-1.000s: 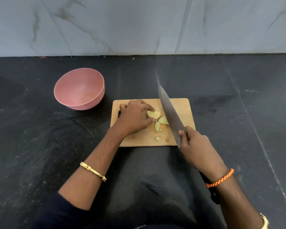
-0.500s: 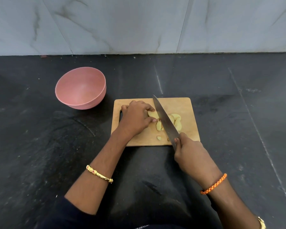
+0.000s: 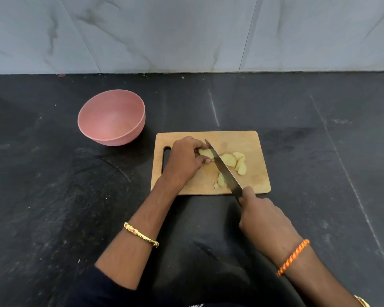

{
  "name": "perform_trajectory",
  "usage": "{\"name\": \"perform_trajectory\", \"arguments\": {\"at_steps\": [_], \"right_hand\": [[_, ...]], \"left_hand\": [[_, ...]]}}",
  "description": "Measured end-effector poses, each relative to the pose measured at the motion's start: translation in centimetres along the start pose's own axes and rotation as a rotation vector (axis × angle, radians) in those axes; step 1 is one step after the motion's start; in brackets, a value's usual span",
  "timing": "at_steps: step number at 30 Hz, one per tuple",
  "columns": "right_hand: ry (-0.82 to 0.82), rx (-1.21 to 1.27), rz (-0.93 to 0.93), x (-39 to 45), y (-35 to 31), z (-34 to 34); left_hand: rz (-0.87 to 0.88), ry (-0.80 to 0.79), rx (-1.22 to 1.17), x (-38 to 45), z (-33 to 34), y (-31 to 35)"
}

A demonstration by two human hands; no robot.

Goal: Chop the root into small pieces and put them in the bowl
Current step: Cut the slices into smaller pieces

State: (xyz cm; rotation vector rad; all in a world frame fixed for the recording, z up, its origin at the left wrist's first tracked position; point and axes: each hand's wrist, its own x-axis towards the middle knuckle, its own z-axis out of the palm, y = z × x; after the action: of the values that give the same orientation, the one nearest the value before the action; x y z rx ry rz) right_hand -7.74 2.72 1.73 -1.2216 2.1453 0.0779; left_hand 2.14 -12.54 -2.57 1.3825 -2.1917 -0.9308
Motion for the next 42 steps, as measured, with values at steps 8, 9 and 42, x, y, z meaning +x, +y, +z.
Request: {"name": "perform_trajectory", "arguments": {"at_steps": [8,9,42], "right_hand": [[0.098,0.185,-0.066,0.1,0.1,-1.9],[0.096,0.183,-0.068,0.6,-0.2,-1.8],[-0.023,0.093,-0.019,0.2,-0.3,-1.0]], "left_hand": [[-0.055,0.002,-0.056,-0.1,-0.1,0.1],[-0.062,0.005,-0.063,-0.1,-0.1,0.1],[-0.08,0.1,-0.091,-0.2,0.4,-0.3]]}}
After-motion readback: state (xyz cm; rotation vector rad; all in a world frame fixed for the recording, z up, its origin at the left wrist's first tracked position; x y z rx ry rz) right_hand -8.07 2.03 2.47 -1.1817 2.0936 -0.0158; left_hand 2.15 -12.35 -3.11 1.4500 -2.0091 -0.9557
